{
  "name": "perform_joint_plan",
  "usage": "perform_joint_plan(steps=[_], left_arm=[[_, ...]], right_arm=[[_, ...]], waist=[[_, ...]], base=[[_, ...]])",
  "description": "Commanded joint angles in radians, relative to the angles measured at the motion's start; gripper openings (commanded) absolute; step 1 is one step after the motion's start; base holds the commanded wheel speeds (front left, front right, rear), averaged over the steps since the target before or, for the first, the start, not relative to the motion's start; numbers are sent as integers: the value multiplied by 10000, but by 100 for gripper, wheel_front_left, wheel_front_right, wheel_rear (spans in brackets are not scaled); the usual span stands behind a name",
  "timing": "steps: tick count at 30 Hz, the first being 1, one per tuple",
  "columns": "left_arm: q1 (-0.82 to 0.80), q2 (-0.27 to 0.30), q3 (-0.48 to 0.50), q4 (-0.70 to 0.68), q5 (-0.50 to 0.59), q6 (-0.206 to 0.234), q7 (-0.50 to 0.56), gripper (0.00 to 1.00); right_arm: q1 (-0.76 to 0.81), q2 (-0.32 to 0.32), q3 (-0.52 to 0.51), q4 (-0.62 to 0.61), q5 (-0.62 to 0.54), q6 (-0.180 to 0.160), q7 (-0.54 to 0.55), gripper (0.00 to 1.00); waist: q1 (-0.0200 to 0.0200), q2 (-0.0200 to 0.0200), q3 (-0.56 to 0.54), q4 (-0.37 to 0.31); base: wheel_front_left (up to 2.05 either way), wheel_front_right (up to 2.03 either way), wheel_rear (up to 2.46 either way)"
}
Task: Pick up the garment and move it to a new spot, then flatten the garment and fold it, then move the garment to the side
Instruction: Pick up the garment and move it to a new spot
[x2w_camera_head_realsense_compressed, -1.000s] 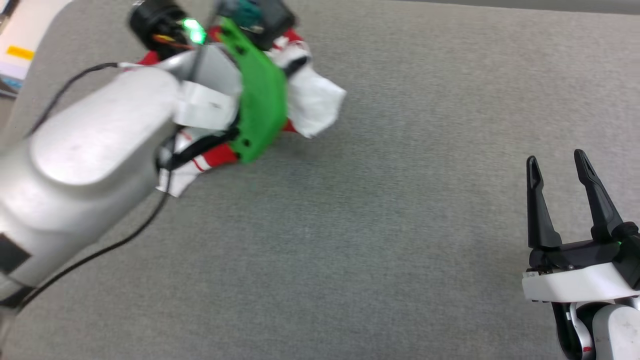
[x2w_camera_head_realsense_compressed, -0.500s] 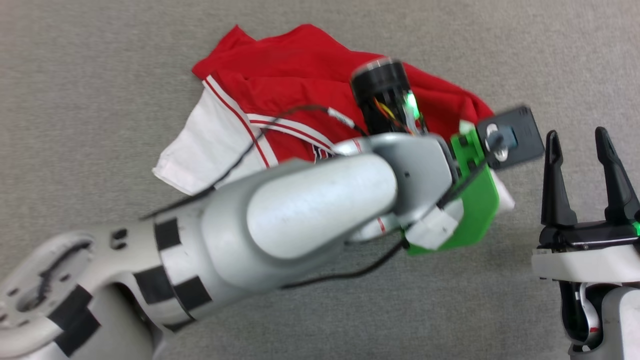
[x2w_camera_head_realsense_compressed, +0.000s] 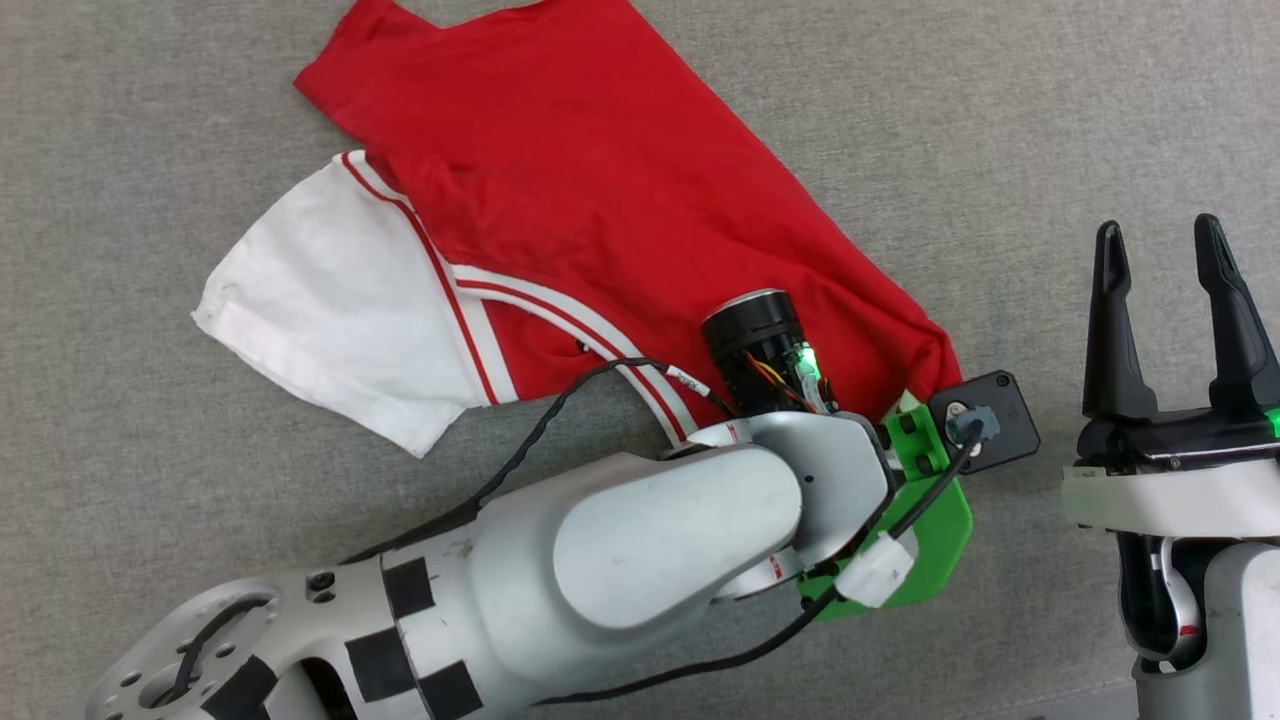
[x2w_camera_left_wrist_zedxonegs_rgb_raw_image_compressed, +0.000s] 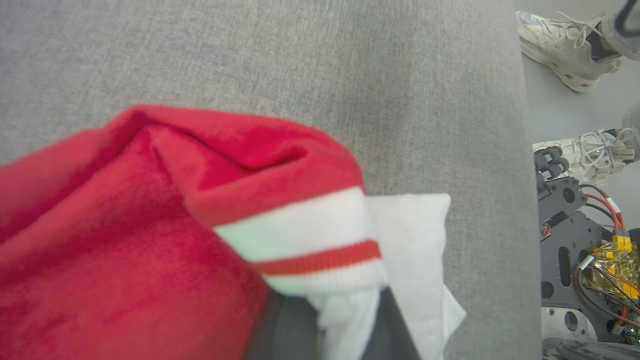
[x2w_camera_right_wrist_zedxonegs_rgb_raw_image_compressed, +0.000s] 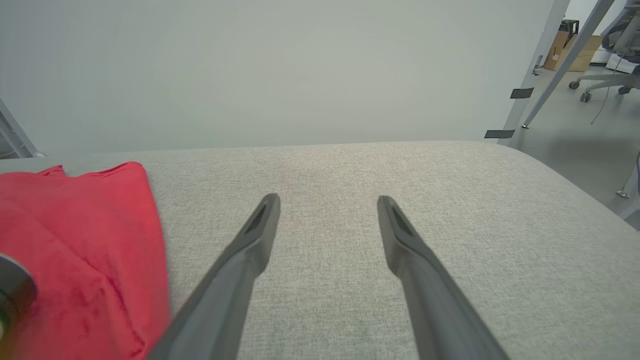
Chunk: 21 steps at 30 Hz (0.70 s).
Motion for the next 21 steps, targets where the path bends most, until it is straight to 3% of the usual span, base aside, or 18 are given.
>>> perform_joint_plan(steps=[1, 4, 10, 14, 17, 21], left_arm=[[87, -111, 22, 70, 195, -27, -347, 100], [-178, -259, 21, 55, 422, -27, -1205, 100], [-870, -552, 21, 242, 182, -27, -4280, 100], [-1209, -619, 79, 1128, 186, -22, -6071, 100], [-1108, -639, 333, 1783, 346, 307, -7036, 100], [-707, -518, 987, 2293, 409, 1091, -7781, 100]], right_arm=[[-154, 13, -27, 46, 63, -7, -61, 100], [-74, 13, -123, 120, 24, -7, -61, 100], [399, 13, -295, 211, -153, -7, -61, 100], [753, 14, -340, 219, -270, -7, -61, 100], [995, 14, -371, 206, -347, -7, -61, 100], [1321, 14, -423, 162, -441, -7, -61, 100]], waist=[[-1, 0, -52, 11], [-1, 0, -407, 217], [-1, 0, -1691, 891], [-1, 0, -2493, 1306], [-1, 0, -2976, 1569], [-1, 0, -3510, 1914]], base=[[0, 0, 0], [0, 0, 0], [0, 0, 0], [0, 0, 0], [0, 0, 0], [0, 0, 0]])
